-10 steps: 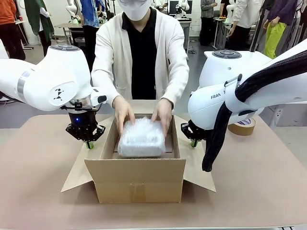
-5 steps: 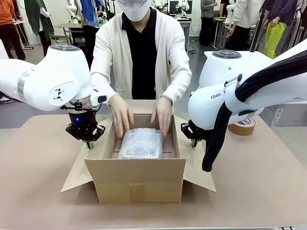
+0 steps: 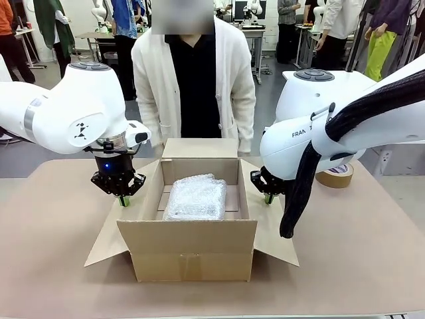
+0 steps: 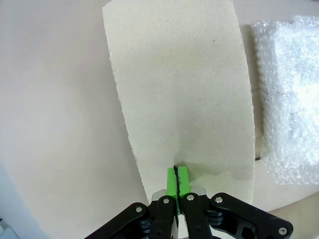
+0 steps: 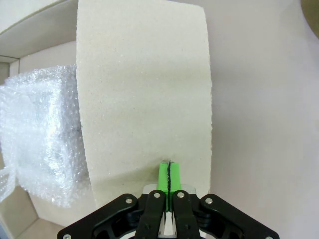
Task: Wrap the clocks to prevent damage.
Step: Once the human has placed the objects inside and stepped back, release both hands from the side flaps of the Package Box.
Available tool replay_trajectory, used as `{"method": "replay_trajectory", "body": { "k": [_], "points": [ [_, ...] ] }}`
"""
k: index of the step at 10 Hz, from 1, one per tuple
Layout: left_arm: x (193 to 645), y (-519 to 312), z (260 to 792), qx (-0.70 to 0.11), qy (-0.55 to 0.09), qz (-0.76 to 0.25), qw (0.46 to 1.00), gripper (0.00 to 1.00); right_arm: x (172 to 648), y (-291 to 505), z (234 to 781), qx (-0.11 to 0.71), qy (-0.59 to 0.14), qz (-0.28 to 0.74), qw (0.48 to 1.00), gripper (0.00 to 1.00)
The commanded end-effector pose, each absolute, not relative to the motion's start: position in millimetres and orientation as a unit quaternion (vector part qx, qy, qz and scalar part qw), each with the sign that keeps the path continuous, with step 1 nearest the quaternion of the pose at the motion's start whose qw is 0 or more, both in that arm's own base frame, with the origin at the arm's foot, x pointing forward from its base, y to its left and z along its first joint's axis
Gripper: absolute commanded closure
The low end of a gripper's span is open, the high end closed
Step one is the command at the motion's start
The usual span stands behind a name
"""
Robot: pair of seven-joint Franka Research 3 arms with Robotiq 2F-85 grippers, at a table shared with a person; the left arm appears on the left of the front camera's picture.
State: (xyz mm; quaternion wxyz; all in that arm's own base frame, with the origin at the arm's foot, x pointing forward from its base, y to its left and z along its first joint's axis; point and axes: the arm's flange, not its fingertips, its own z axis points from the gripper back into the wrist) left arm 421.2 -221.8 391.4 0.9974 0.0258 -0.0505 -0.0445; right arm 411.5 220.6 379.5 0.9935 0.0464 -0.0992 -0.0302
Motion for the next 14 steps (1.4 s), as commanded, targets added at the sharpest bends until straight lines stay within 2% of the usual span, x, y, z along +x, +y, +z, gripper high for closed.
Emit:
{"method": "replay_trajectory", "body": {
  "k": [1,11,14],
  "points": [
    [420,-222,390,0.034,-0.049,-0.048,0.997,1.0,412,223,377,0.046,-0.104,-0.04,0.993,0.99],
    [421,-222,391,0.026,-0.051,-0.045,0.997,1.0,412,221,380,0.046,-0.099,-0.03,0.994,0.99],
    [408,-214,463,0.087,-0.067,-0.228,0.968,1.0,390,211,447,-0.039,-0.091,0.146,0.984,0.99]
  ]
}}
